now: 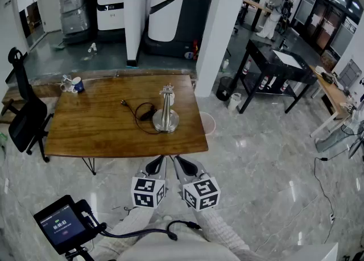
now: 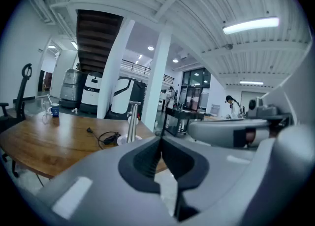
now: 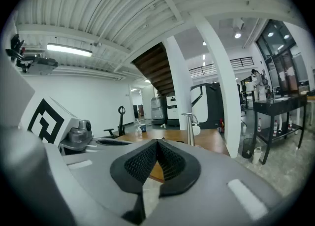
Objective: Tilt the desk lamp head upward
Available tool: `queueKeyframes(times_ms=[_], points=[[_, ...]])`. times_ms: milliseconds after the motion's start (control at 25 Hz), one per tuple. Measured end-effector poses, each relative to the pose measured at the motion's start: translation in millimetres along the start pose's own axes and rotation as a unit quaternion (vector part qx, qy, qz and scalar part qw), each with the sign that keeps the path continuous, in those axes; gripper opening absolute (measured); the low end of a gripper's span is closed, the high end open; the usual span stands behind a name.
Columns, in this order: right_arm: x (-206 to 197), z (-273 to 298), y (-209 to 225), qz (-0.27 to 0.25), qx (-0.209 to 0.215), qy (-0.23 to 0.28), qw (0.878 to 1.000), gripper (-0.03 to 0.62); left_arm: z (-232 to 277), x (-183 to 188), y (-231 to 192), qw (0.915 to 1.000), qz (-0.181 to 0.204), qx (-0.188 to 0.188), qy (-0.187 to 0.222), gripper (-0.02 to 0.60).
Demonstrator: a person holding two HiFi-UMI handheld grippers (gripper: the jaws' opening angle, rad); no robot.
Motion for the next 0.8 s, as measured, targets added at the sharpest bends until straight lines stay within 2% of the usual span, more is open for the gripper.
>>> queueKeyframes(times_ms=[160, 280, 360, 600, 800], points=[[11, 8, -4, -0.012, 0.004, 0.001, 1.000, -0.002, 0, -1, -3, 0.9999, -0.008, 0.005, -0.005, 0.008], [13, 35, 13, -0.007, 0.007, 0.000, 1.000, -0.002, 31, -5, -22, 0.9999, -0.013, 0.004, -0.008, 0.008], [9, 49, 22, 0.004, 0.014, -0.004, 1.000, -0.002, 49, -5, -32, 0.9999, -0.008, 0.004, -0.011, 0.008], [15, 56, 36, 0.010, 0.012, -0.008, 1.000, -0.002, 62, 12, -38, 1.0000, 0.002, 0.005, -0.006, 0.008], [34, 121, 68, 0.036, 0.005, -0.005, 0.999, -0.002, 116, 14, -87, 0.9997, 0.005, -0.016, -0.018, 0.008]])
Point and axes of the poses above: the fingertips, and each gripper's own axes: z forward along the fingers, y to its right, x out of its top, the point moved 1 cm from there along -z, backward along the fingers, and after that the axes turned 10 degrees about z, right-handed, at the moved point
